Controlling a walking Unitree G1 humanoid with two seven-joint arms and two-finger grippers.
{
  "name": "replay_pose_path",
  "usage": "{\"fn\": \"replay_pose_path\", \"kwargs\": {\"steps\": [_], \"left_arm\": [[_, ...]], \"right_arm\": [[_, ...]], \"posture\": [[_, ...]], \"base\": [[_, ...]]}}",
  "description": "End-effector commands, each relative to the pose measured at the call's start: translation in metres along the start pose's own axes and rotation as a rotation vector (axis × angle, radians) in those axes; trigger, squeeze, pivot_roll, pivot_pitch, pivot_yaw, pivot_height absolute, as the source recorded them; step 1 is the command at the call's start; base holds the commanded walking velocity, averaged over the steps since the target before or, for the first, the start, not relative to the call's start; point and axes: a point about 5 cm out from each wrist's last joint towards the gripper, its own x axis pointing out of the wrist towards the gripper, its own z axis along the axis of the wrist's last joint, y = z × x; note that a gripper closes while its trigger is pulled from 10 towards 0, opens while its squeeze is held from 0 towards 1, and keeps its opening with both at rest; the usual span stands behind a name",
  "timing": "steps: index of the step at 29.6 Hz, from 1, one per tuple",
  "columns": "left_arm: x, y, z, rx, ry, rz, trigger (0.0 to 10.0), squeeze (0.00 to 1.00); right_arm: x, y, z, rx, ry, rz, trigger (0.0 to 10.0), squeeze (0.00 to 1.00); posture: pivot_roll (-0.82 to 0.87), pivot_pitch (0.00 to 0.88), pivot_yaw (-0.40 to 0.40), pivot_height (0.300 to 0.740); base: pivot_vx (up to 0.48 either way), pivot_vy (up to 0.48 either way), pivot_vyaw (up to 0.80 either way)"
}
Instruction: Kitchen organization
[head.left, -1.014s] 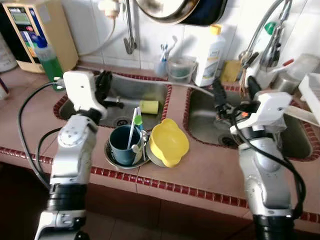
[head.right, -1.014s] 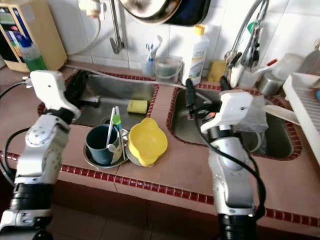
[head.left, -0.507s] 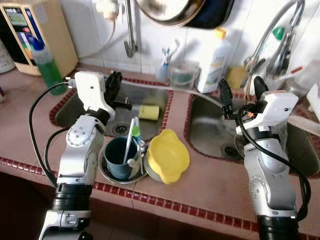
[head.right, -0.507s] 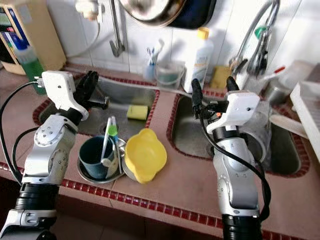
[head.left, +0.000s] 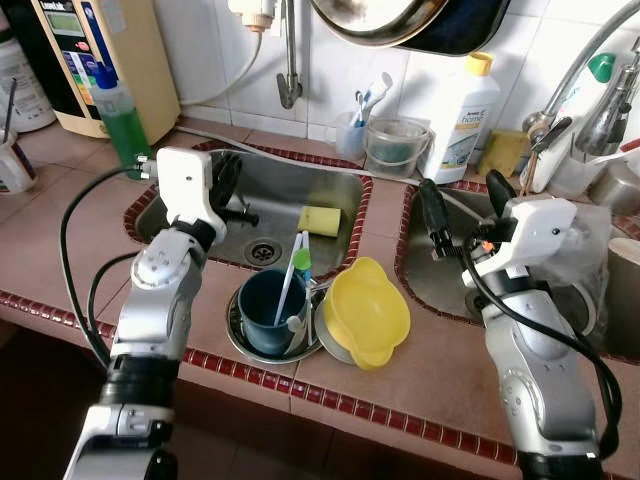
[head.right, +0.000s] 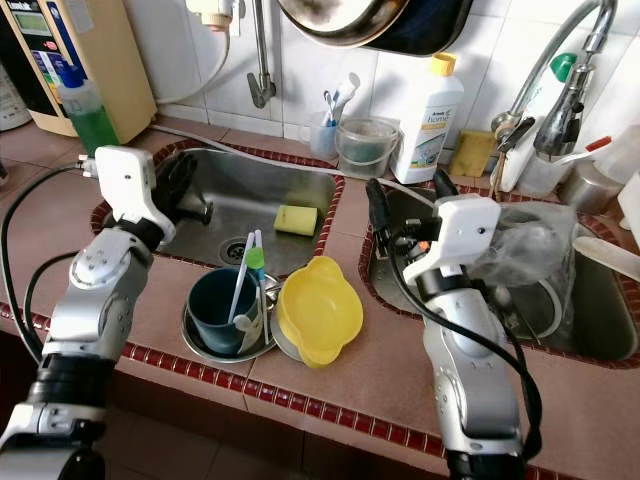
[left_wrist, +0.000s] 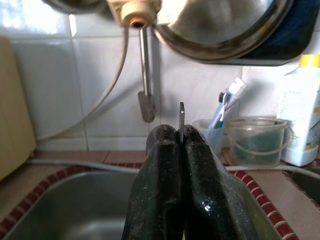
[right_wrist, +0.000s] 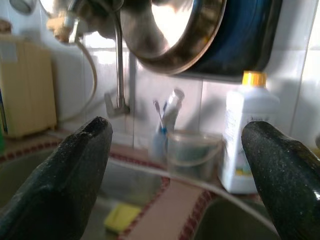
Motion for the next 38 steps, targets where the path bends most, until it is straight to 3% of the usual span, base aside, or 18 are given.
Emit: {"fn": "replay_pose_path", "kwargs": {"steps": [1, 11, 22, 26, 38], "left_arm": [[0.004, -0.001, 0.002, 0.028, 0.0, -0.024, 10.0, 0.0], [0.027, -0.006, -0.004, 0.064, 0.028, -0.088, 10.0, 0.0], [0.038, -0.02, -0.017, 0.072, 0.081, -0.159, 10.0, 0.0], [0.042, -0.021, -0.022, 0.076, 0.108, -0.163, 10.0, 0.0], [0.049, -0.019, -0.013, 0.075, 0.085, -0.172, 10.0, 0.0]], "right_arm": [[-0.004, 0.0, 0.002, -0.016, 0.019, -0.003, 10.0, 0.0], [-0.032, 0.013, 0.009, -0.013, 0.12, 0.063, 10.0, 0.0], [-0.06, 0.044, 0.026, 0.091, 0.176, 0.266, 10.0, 0.0], [-0.069, 0.057, 0.035, 0.168, 0.19, 0.371, 10.0, 0.0], [-0.07, 0.063, 0.049, 0.26, 0.166, 0.416, 10.0, 0.0]], "posture": [[-0.15, 0.077, 0.036, 0.74], [-0.22, 0.155, 0.07, 0.74], [-0.28, 0.223, 0.089, 0.74], [-0.29, 0.238, 0.092, 0.74], [-0.28, 0.242, 0.094, 0.74]], "base": [[0.0, 0.0, 0.0], [0.0, 0.0, 0.0], [0.0, 0.0, 0.0], [0.0, 0.0, 0.0], [0.0, 0.0, 0.0]]}}
